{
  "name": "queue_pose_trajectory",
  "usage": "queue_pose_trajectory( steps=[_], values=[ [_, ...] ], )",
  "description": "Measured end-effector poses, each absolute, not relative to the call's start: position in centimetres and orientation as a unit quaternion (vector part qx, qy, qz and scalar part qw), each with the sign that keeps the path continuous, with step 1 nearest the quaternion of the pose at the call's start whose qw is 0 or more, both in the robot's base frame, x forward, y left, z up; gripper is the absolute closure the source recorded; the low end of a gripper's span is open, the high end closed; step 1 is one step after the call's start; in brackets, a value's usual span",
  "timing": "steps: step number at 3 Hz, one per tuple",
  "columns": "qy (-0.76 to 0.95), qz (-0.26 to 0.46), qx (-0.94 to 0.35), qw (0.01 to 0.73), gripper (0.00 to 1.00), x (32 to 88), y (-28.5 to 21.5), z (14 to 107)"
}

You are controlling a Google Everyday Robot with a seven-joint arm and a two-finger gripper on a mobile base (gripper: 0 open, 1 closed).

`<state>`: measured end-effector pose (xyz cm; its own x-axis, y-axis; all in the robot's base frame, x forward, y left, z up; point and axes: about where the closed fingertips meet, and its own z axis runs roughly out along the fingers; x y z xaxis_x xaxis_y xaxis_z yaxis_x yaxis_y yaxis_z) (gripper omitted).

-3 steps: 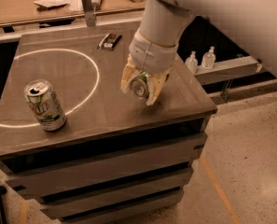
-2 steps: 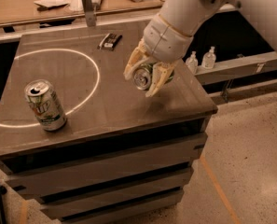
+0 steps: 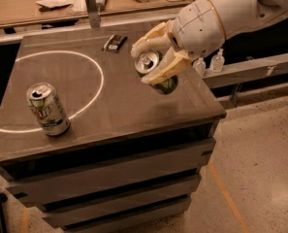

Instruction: Place green can upright

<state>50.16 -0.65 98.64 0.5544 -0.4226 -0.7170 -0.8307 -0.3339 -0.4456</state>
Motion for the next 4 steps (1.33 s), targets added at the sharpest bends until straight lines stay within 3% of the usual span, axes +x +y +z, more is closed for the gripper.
queue_pose_trajectory(
  steps=[4],
  values=[
    [0.445, 0.393, -0.649, 0.476, 1.0, 52.8, -1.8, 94.8]
  ],
)
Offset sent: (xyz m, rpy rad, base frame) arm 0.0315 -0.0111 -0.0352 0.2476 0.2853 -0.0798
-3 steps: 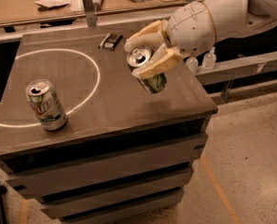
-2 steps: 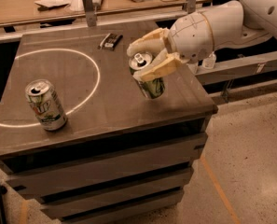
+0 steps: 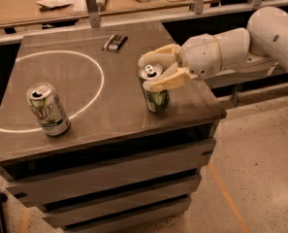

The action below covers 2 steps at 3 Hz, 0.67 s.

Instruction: Place green can upright

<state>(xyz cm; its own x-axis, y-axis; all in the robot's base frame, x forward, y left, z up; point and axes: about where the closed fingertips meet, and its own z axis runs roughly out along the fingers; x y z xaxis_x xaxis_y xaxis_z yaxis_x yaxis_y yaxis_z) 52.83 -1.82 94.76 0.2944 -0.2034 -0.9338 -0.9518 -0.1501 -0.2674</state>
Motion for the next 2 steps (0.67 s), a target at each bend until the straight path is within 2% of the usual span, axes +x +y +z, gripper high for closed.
queue_pose_trajectory(
  steps=[1, 2],
  values=[
    [0.439, 0.406, -0.635, 0.489, 0.91, 52.96, -1.89, 94.71],
    [0.437, 0.416, -0.628, 0.492, 0.59, 53.03, -1.76, 94.58]
  ],
)
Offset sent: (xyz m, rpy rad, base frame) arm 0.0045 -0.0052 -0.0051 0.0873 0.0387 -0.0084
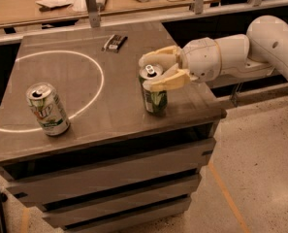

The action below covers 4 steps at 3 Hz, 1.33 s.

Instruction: Place green can upright

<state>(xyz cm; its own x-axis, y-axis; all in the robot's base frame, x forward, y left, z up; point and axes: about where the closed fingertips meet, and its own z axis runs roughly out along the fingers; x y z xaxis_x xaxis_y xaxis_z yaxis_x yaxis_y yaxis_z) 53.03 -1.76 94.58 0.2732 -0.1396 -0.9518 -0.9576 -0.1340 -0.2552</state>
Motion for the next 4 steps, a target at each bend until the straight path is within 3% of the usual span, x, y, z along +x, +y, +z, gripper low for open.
queue_pose_trajectory(
  steps=[1, 2, 4],
  values=[
    [0.435, 0.416, -0.629, 0.491, 0.36, 52.98, -1.54, 94.62],
    [0.433, 0.417, -0.63, 0.49, 0.05, 52.91, -1.2, 94.67],
    [0.433, 0.418, -0.631, 0.49, 0.0, 52.88, -1.06, 94.69]
  ],
)
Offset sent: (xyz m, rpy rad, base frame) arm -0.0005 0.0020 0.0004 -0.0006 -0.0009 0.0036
